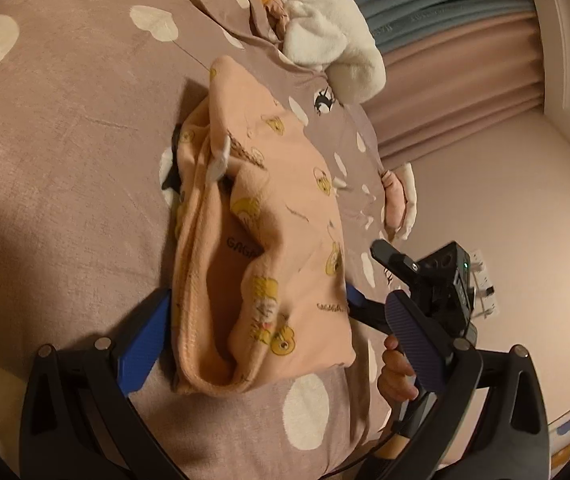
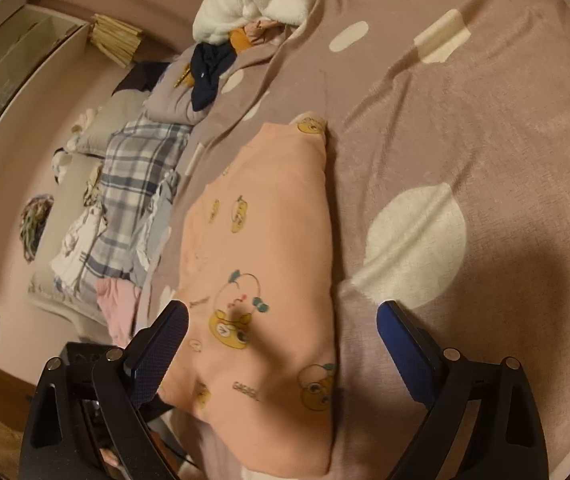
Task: Fold small clothes
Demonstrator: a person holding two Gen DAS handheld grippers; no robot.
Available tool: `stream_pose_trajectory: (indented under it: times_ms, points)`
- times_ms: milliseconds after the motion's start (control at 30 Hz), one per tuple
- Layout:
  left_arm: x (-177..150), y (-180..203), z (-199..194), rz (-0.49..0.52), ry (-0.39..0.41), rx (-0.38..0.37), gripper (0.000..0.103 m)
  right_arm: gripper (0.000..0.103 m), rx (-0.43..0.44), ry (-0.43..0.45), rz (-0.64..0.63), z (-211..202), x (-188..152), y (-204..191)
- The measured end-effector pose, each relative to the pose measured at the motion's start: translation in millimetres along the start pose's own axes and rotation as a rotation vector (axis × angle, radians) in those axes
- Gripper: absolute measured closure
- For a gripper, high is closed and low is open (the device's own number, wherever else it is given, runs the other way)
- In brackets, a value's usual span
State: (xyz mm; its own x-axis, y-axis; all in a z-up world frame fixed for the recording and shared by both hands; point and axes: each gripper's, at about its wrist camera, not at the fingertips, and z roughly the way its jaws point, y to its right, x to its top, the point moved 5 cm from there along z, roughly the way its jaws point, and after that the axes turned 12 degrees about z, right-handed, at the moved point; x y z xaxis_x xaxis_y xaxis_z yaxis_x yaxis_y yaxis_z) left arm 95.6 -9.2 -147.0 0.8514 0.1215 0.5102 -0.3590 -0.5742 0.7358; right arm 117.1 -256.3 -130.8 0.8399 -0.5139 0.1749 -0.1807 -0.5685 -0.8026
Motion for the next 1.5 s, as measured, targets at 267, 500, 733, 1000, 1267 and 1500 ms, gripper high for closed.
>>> stream_pose_trajectory:
  times_ms: [267, 500, 733, 1000, 1267, 1500]
  points:
    - [7, -6, 4, -0.067, -0.007, -0.082, 0.001, 0.008, 0.153, -0.022, 0.072, 5, 1, 10]
    - [20, -2, 23, -0.141, -0.045, -0.177, 0.001, 0.008, 0.234, -0.101, 0.062, 13, 1, 1]
    - [41, -7, 48, -0.195, -0.092, -0.17, 0.003, 0.019, 0.185, -0.059, 0.028, 25, 3, -6]
    - [37, -15, 59, -0.104, -0.093, 0.082, 0.057, 0.053, 0.096, 0.002, 0.006, 29, 5, 4]
    - [26, -19, 59, -0.044, -0.026, 0.229, 0.073, 0.068, -0.01, 0.07, -0.076, 33, 2, 6]
    - [24, -6, 65, 0.114, -0.013, 0.373, 0.074, 0.069, -0.128, 0.146, -0.213, 35, -4, -5]
